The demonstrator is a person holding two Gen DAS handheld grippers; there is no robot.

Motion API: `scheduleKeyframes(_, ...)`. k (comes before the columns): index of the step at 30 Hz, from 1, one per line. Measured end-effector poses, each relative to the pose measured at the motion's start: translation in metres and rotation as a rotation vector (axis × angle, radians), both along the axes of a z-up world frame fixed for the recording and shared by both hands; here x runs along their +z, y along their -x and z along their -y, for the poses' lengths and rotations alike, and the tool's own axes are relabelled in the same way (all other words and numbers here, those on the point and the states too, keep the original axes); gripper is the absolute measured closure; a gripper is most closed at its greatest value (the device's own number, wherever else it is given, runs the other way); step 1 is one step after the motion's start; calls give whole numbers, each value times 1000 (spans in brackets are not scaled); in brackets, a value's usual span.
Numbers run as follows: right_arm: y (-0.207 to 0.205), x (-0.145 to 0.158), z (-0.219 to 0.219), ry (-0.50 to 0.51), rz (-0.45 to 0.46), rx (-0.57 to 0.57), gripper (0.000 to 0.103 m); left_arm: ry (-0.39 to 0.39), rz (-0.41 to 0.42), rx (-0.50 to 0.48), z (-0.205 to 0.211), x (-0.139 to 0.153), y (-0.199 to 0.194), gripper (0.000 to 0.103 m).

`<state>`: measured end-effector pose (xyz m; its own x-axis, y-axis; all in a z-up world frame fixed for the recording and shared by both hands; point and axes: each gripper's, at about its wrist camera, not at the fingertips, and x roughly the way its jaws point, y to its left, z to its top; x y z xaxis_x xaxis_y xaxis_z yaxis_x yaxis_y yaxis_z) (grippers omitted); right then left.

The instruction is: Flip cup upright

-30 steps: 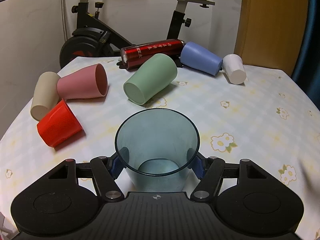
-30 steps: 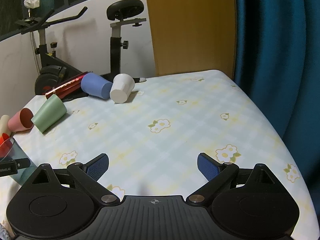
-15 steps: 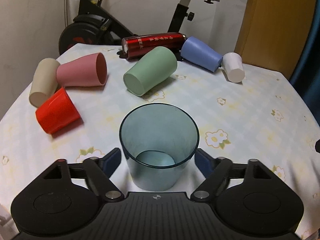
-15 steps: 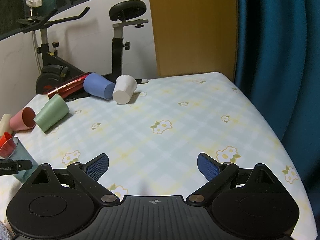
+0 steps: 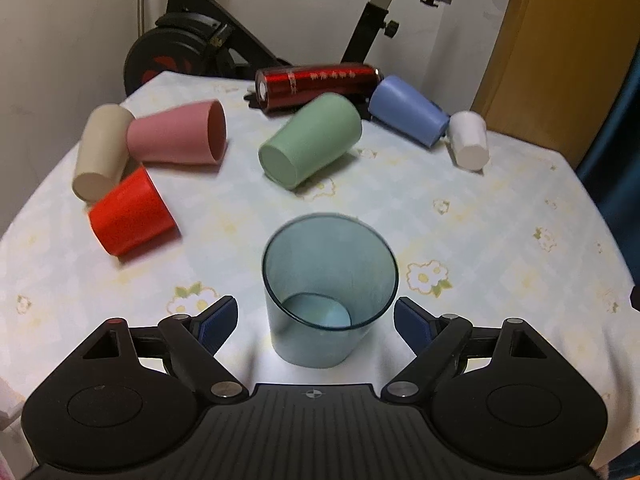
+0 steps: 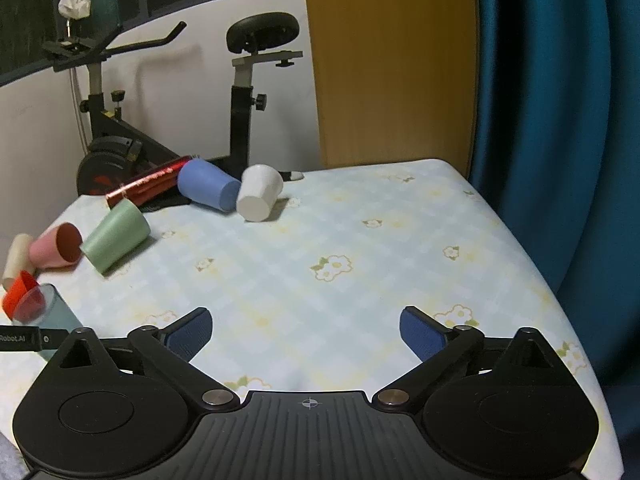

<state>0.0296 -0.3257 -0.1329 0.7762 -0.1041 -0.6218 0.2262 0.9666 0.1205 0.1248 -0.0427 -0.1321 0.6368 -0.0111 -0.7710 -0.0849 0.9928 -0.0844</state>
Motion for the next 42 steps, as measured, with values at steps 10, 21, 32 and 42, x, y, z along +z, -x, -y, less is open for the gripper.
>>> scheduleKeyframes(10, 7, 64, -24, -15, 99, 17, 0, -49, 292, -8, -14, 97, 46, 8)
scheduleKeyframes(21, 30, 146, -72, 29, 292, 101, 0, -104, 598, -88, -4, 169, 121, 0)
scheduleKeyframes(32, 49, 173, -98, 67, 352, 125, 0, -117, 636, -59, -7, 176, 132, 0)
scheduleKeyframes(42, 51, 173, -104, 72, 357, 120, 0, -112, 640, -55, -13, 176, 132, 0)
